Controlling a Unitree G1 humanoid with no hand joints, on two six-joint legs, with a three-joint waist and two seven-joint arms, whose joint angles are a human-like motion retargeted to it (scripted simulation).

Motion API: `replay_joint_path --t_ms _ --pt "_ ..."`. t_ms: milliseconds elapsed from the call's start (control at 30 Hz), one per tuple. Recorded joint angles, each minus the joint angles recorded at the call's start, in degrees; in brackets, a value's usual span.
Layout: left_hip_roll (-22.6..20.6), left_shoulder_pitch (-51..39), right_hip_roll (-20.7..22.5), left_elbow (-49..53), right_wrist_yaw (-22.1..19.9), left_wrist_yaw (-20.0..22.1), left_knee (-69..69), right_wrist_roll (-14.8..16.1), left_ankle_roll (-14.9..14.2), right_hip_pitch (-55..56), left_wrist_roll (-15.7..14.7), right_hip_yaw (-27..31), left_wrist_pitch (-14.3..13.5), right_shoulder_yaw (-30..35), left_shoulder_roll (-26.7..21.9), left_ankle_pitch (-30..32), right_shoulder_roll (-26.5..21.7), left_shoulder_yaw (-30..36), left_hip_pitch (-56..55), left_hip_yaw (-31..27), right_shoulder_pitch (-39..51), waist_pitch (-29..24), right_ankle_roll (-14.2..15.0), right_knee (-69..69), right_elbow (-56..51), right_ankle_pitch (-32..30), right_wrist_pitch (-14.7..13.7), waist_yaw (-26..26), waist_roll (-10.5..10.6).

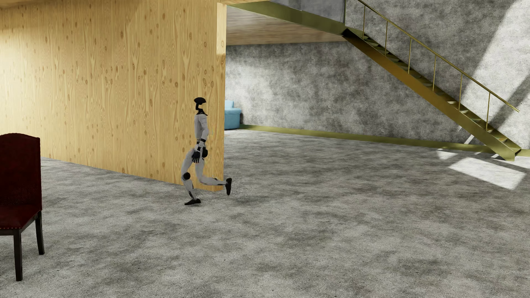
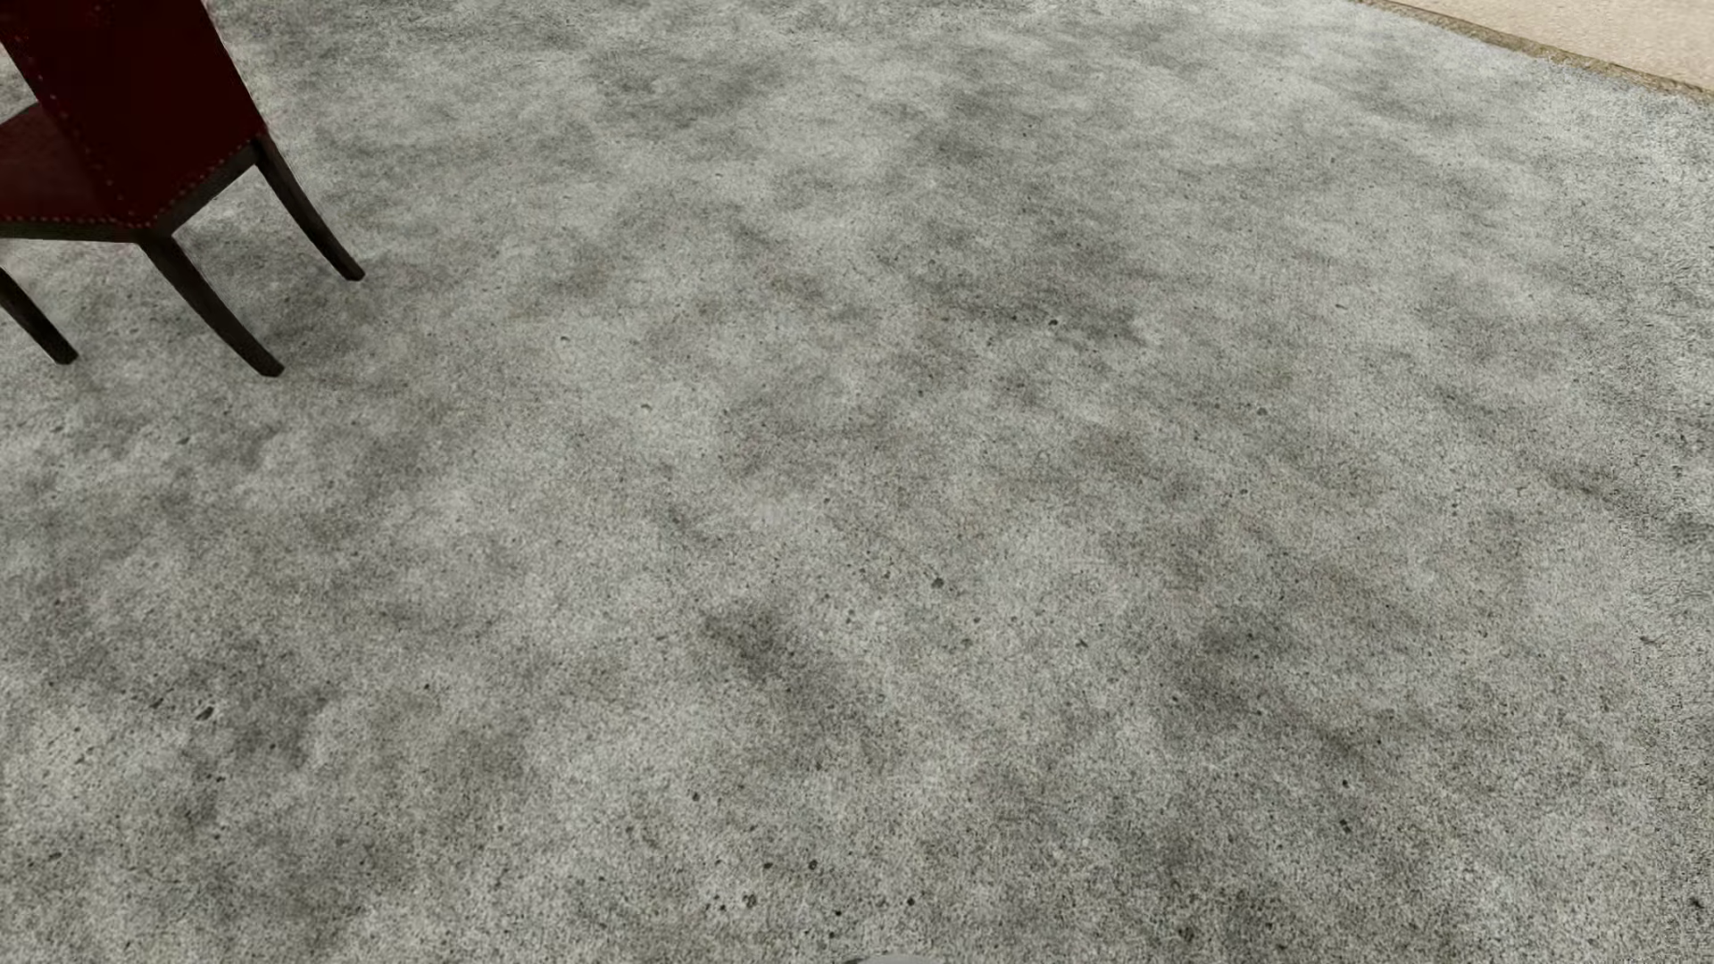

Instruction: Circle the corner

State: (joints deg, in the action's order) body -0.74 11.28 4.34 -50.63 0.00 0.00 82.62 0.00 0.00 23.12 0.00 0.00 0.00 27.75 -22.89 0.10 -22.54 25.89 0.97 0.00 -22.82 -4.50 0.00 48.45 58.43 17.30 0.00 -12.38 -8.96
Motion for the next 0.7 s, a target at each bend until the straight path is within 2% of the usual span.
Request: replay_joint_path --t_ms 33,67,133,167,200,233,300,333,367,400,433,467,533,567,600,633,700 --pt "-1.02 1.39 1.28 -2.08 0.0 0.0 5.6 0.0 0.0 -5.96 0.0 0.0 0.0 -0.95 -0.42 -0.93 0.54 3.61 -6.51 0.0 0.46 -0.18 0.0 -3.75 -4.26 -2.18 0.0 4.14 -1.57" --pt "-2.24 3.99 1.91 -4.14 0.0 0.0 4.84 0.0 0.0 -13.24 0.0 0.0 0.0 -2.06 0.25 0.35 0.93 3.25 -12.41 0.0 1.6 -0.28 0.0 -8.43 -8.63 -3.95 0.0 7.06 -2.64" --pt "-4.24 8.05 0.85 -5.19 0.0 0.0 -12.3 0.0 0.0 -23.92 0.0 0.0 0.0 -3.43 0.5 9.38 1.68 6.16 -22.53 0.0 3.87 0.13 0.0 -15.95 -14.98 -8.26 0.0 14.6 -4.19" --pt "-3.66 10.02 -0.59 -4.74 0.0 0.0 -24.99 0.0 0.0 -28.97 0.0 0.0 0.0 -3.57 0.79 14.5 1.65 6.4 -25.53 0.0 5.23 0.03 0.0 -18.67 -18.05 -10.41 0.0 17.76 -4.17" --pt "-3.04 11.81 -2.22 -4.81 0.0 0.0 -36.85 0.0 0.0 -32.97 0.0 0.0 0.0 -3.89 1.47 16.25 1.23 6.25 -28.43 0.0 6.49 0.56 0.0 -20.47 -21.09 -11.39 0.0 19.41 -3.74" --pt "-1.88 13.25 -3.54 -3.81 0.0 0.0 -47.37 0.0 0.0 -37.35 0.0 0.0 0.0 -4.05 1.93 9.07 0.26 6.73 -30.13 0.0 7.56 1.06 0.0 -21.05 -24.54 -13.61 0.0 19.71 -2.45" --pt "0.88 13.2 -7.57 -4.65 0.0 0.0 -56.71 0.0 0.0 -40.58 0.0 0.0 0.0 -6.09 2.99 -14.22 -1.14 6.19 -34.55 0.0 8.13 2.36 0.0 -20.39 -30.77 -19.01 0.0 22.27 -1.15" --pt "1.32 13.07 -10.13 -4.16 0.0 0.0 -55.91 0.0 0.0 -42.73 0.0 0.0 0.0 -6.92 2.68 -15.78 -1.07 5.48 -35.63 0.0 8.22 1.87 0.0 -19.36 -31.48 -24.22 0.0 24.12 -1.25" --pt "0.42 12.44 -11.6 -4.74 0.0 0.0 -53.54 0.0 0.0 -44.14 0.0 0.0 0.0 -7.21 2.19 -8.87 -0.43 5.32 -37.42 0.0 7.67 2.43 0.0 -17.9 -29.99 -30.16 0.0 24.42 -1.7" --pt "-1.73 11.47 -13.01 -5.4 0.0 0.0 -49.96 0.0 0.0 -43.26 0.0 0.0 0.0 -7.41 1.71 3.29 0.34 5.27 -39.6 0.0 6.46 3.98 0.0 -13.81 -27.31 -38.71 0.0 23.32 -2.46" --pt "-4.23 10.36 -13.91 -6.48 0.0 0.0 -43.6 0.0 0.0 -39.45 0.0 0.0 0.0 -7.12 1.46 11.4 1.34 4.77 -41.19 0.0 5.5 5.12 0.0 -5.94 -22.78 -46.73 0.0 21.5 -3.45" --pt "-6.99 8.5 -14.37 -6.99 0.0 0.0 -38.16 0.0 0.0 -34.71 0.0 0.0 0.0 -6.11 0.77 11.35 1.95 4.78 -38.6 0.0 5.3 3.52 0.0 5.42 -18.27 -44.74 0.0 19.75 -4.31" --pt "-10.91 3.69 -12.76 -6.53 0.0 0.0 -41.29 0.0 0.0 -21.7 0.0 0.0 0.0 -2.15 -0.23 7.05 2.07 3.38 -24.61 0.0 6.01 0.28 0.0 26.99 -11.14 -16.8 0.0 15.5 -3.55" --pt "-10.9 1.45 -11.25 -5.67 0.0 0.0 -44.84 0.0 0.0 -14.41 0.0 0.0 0.0 -1.5 -0.71 3.09 1.62 3.62 -17.47 0.0 4.89 0.26 0.0 30.62 -9.49 -6.44 0.0 12.37 -1.91" --pt "-9.9 0.8 -9.91 -0.69 0.0 0.0 -49.3 0.0 0.0 -10.86 0.0 0.0 0.0 -0.27 -2.38 -1.3 0.71 4.04 -7.9 0.0 3.74 -1.49 0.0 27.4 -8.13 -1.18 0.0 8.69 -0.42" --pt "-8.93 -0.77 -9.64 1.54 0.0 0.0 -53.42 0.0 0.0 -6.48 0.0 0.0 0.0 -0.88 -3.06 -6.02 0.01 3.18 -0.75 0.0 2.03 -1.58 0.0 20.8 -7.11 0.27 0.0 4.91 0.84" --pt "-6.73 -5.54 -10.35 4.94 0.0 0.0 -58.92 0.0 0.0 1.1 0.0 0.0 0.0 -2.85 -3.67 -15.14 -1.32 -0.68 10.08 0.0 0.12 -1.5 0.0 1.92 -5.24 -1.71 0.0 -0.49 2.53"
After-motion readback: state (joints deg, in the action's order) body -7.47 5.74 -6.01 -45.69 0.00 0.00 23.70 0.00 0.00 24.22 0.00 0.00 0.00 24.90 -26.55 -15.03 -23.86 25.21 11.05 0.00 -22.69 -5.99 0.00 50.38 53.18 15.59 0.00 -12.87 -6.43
